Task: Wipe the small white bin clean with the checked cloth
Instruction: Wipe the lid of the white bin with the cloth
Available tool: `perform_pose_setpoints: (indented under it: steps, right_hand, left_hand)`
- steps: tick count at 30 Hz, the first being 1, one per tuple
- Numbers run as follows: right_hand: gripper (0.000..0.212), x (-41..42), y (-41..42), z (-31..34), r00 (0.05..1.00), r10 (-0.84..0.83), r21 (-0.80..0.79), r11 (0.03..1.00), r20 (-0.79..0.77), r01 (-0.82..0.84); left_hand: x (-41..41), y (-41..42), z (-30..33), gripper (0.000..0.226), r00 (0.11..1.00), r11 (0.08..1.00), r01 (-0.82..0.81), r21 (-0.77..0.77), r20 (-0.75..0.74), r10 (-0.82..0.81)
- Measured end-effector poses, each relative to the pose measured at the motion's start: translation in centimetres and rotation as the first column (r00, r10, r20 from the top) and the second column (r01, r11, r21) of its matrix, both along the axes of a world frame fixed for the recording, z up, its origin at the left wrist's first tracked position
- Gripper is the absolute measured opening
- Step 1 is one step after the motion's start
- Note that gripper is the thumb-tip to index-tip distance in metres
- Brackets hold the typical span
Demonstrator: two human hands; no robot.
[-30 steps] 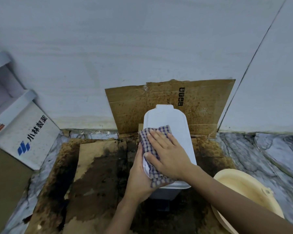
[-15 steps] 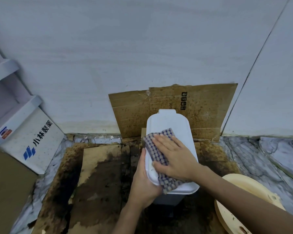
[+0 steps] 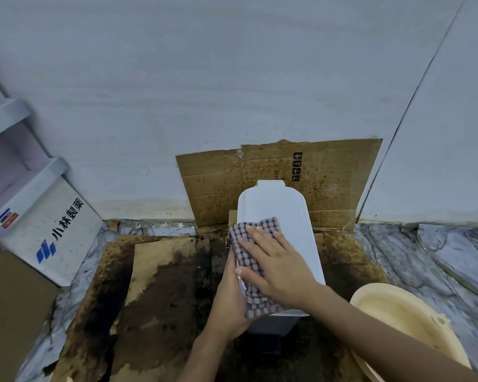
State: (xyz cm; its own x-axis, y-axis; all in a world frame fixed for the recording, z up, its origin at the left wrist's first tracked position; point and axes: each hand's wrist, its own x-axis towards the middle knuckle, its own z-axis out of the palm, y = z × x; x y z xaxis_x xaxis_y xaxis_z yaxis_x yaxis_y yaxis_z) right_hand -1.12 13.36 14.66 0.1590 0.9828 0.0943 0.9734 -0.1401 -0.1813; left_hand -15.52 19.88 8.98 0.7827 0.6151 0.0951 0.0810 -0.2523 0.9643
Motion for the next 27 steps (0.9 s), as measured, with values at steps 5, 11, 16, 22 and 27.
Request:
perform_pose_setpoints:
  steps: [5,11,16,22,27]
  right_hand:
    - [0.072,4.0,2.4,1.4,0.97,-0.24,-0.065,0.968,0.044,0.243]
    - [0.077,-0.3,2.5,0.0,0.981,-0.193,-0.078,0.978,-0.004,0.192]
    - [0.089,2.5,-1.8,-0.4,0.978,-0.193,-0.093,0.975,0.075,0.2]
    - [0.097,3.2,4.8,1.7,0.904,-0.417,-0.164,0.889,0.097,0.428]
    - [0.104,-1.2,0.9,-0.8,0.992,-0.114,-0.051,0.992,0.044,0.116]
  left_hand:
    - [0.2,-0.1,-0.3,0.146,0.998,0.994,-0.057,-0.091,-0.014,0.056]
    - [0.1,0.2,-0.6,0.146,1.0,0.985,-0.014,-0.173,0.021,0.018]
    - [0.6,0.1,0.0,0.142,1.0,0.993,-0.02,-0.118,0.013,0.021]
    - [0.5,0.3,0.0,0.135,0.998,0.993,-0.061,-0.103,0.003,0.061]
    - [0.3,0.3,-0.2,0.145,1.0,0.989,0.018,-0.145,-0.001,-0.019]
